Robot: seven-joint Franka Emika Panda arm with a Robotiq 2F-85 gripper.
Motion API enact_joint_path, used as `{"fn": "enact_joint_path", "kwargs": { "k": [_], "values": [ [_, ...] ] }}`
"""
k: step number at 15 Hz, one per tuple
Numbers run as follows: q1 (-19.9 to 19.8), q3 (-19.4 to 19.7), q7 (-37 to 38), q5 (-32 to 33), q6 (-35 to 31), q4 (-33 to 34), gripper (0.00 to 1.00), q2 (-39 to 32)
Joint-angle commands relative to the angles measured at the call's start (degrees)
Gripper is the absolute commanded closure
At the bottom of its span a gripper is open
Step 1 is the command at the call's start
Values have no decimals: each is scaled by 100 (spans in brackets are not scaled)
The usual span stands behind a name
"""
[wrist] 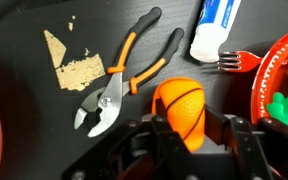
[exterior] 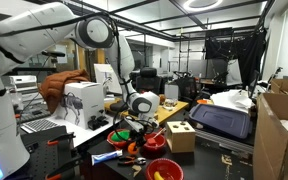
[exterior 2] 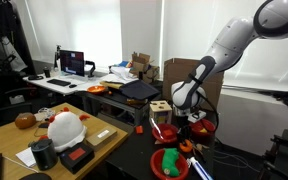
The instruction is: Put the basketball on the table.
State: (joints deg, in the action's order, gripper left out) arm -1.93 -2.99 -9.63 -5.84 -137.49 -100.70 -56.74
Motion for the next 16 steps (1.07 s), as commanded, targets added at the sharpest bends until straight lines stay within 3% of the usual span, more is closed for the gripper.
{"fn": "enact_joint_path", "kwargs": {
  "k": [1,6,12,16],
  "values": [
    [-16,-19,186,41,-211,-18,35,19],
    [-262,-121,15,-62,-360,-332,1,366],
    [-634,-228,-97,-186,-274,-1205,0,1556],
    [-658,-147,-64,-131,-8,-1675,0,2455]
  ]
}}
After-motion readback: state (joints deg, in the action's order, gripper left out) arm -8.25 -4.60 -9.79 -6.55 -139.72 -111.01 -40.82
